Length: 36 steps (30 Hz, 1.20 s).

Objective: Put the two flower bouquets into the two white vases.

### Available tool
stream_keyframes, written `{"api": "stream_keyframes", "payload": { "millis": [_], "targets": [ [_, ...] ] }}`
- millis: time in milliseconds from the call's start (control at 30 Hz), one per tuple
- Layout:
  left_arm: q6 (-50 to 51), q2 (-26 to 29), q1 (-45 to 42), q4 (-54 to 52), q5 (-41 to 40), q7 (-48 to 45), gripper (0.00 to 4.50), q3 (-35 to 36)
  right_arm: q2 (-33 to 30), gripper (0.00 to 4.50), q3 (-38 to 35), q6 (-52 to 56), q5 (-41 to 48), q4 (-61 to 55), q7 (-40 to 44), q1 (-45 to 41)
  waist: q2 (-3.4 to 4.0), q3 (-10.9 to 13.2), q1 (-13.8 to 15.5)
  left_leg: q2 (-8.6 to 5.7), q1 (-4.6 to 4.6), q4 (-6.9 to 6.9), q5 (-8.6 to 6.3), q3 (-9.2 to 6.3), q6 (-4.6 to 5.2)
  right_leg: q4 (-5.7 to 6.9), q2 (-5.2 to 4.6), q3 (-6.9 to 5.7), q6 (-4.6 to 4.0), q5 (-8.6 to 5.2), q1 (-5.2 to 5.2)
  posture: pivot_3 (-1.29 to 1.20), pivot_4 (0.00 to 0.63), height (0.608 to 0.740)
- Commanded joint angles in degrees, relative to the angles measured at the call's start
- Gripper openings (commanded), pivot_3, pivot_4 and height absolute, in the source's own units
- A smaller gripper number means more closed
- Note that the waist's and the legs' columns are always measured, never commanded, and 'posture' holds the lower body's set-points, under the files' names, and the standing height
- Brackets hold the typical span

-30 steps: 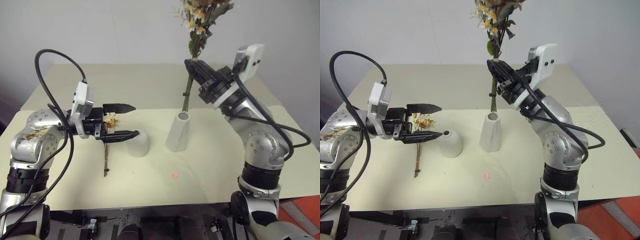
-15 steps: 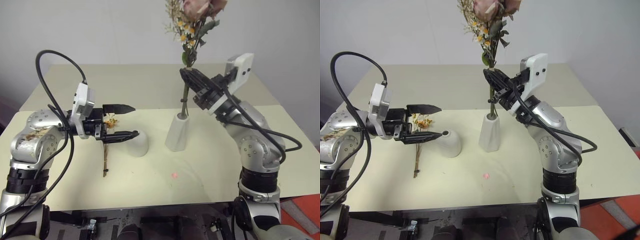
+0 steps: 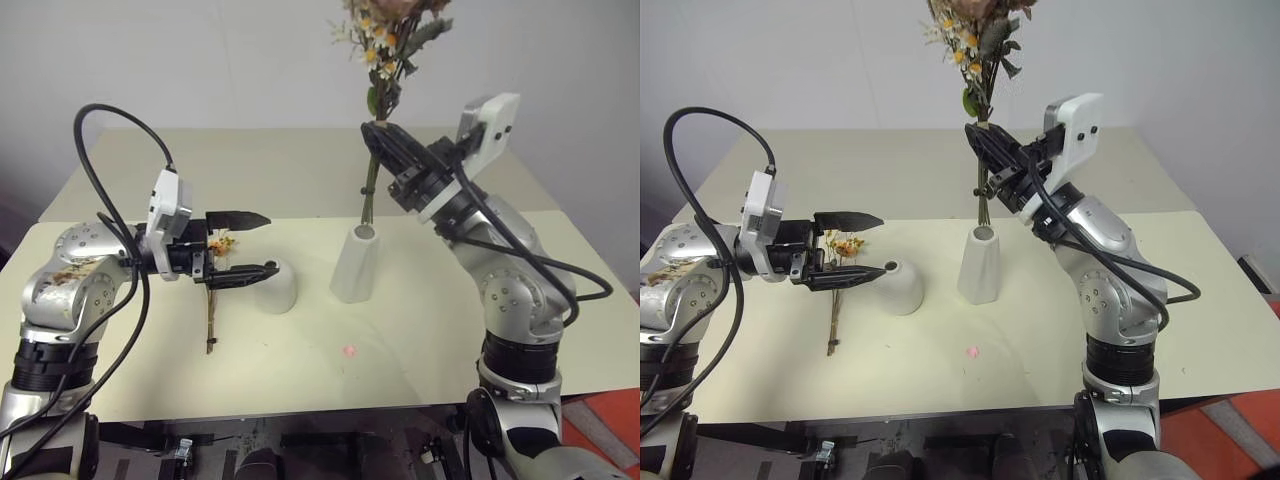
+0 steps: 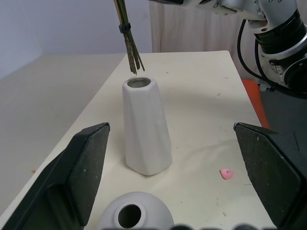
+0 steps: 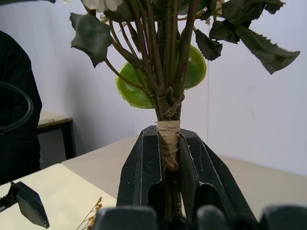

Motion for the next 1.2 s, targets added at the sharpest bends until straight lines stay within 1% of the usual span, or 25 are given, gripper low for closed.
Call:
{"api": "stream_keyframes", "payload": {
  "millis": [33,400,600,733,900,1033,1100,1167,1200],
  "targets": [
    [-0.03,1.09,-0.24,-1.79,-0.71,0.41,4.50,1.67,0.41,0.21,0.39,-2.16,-0.34,-0.43,-0.23,0.87,0.00,0.00,-0.04,0.00,0.00,0.00,0.00,0.00,0.00,0.00,0.00,0.00,0.00,0.00,0.00,0.00,0.150,0.740],
    [0.41,1.78,0.18,-2.12,-0.74,1.38,4.50,1.95,1.12,0.21,1.83,-4.51,-2.22,1.95,-0.01,3.72,0.00,0.00,-0.01,0.00,-0.01,0.00,0.00,0.00,0.00,0.00,0.00,0.00,0.00,0.00,0.00,0.00,0.150,0.740],
    [1.60,3.56,1.59,-2.82,-1.27,1.53,4.50,3.43,0.97,0.21,2.31,-3.50,-1.83,-2.51,-0.89,8.11,0.00,0.00,-0.09,0.00,-0.02,-0.01,0.00,0.00,0.00,-0.02,0.00,0.01,0.00,0.00,-0.01,0.00,0.150,0.740],
    [2.05,3.74,2.30,-3.19,-1.25,2.23,4.50,3.66,0.88,0.21,2.76,-3.79,-2.33,-3.17,-1.30,9.72,0.00,0.00,-0.01,0.00,0.01,0.01,0.00,0.00,0.00,0.01,0.00,0.01,0.00,0.00,0.00,0.00,0.150,0.740],
    [3.20,3.87,3.47,-4.42,-1.81,3.09,4.50,3.91,1.60,0.21,3.71,-4.72,-3.41,-1.85,-1.55,10.27,0.00,0.00,-0.06,0.00,0.00,0.00,0.00,0.00,0.00,-0.01,0.01,0.00,0.00,0.00,0.00,0.00,0.150,0.740],
    [4.89,4.77,6.27,-5.57,-1.83,4.61,4.50,4.88,3.14,0.21,5.05,-6.15,-5.21,0.73,-1.97,10.63,0.00,0.00,-0.20,0.01,0.05,-0.01,0.00,0.01,0.00,0.01,0.02,0.02,0.00,0.00,0.00,0.00,0.150,0.740],
    [4.81,5.50,7.46,-5.51,-0.51,5.78,4.50,4.90,3.47,0.94,4.95,-6.00,-5.25,0.55,-2.04,11.39,0.00,0.00,-0.10,0.01,0.06,0.00,0.00,0.01,0.00,0.02,0.02,0.02,0.00,0.00,0.00,0.00,0.150,0.740],
    [6.48,5.80,8.10,-5.52,0.98,9.69,4.50,5.11,3.49,1.47,4.82,-5.44,-4.92,-0.67,-2.17,12.65,0.00,0.00,0.01,0.01,0.04,-0.01,0.00,0.00,0.00,0.02,0.02,0.02,-0.01,-0.01,0.00,0.00,0.150,0.740],
    [7.23,5.83,8.33,-5.43,1.46,11.38,4.50,5.40,3.22,1.80,4.83,-5.28,-4.90,-1.33,-2.11,13.31,0.00,0.00,0.08,0.01,0.03,0.00,0.00,0.00,0.00,0.01,0.01,0.01,-0.01,-0.01,0.00,0.00,0.150,0.740]
  ]
}}
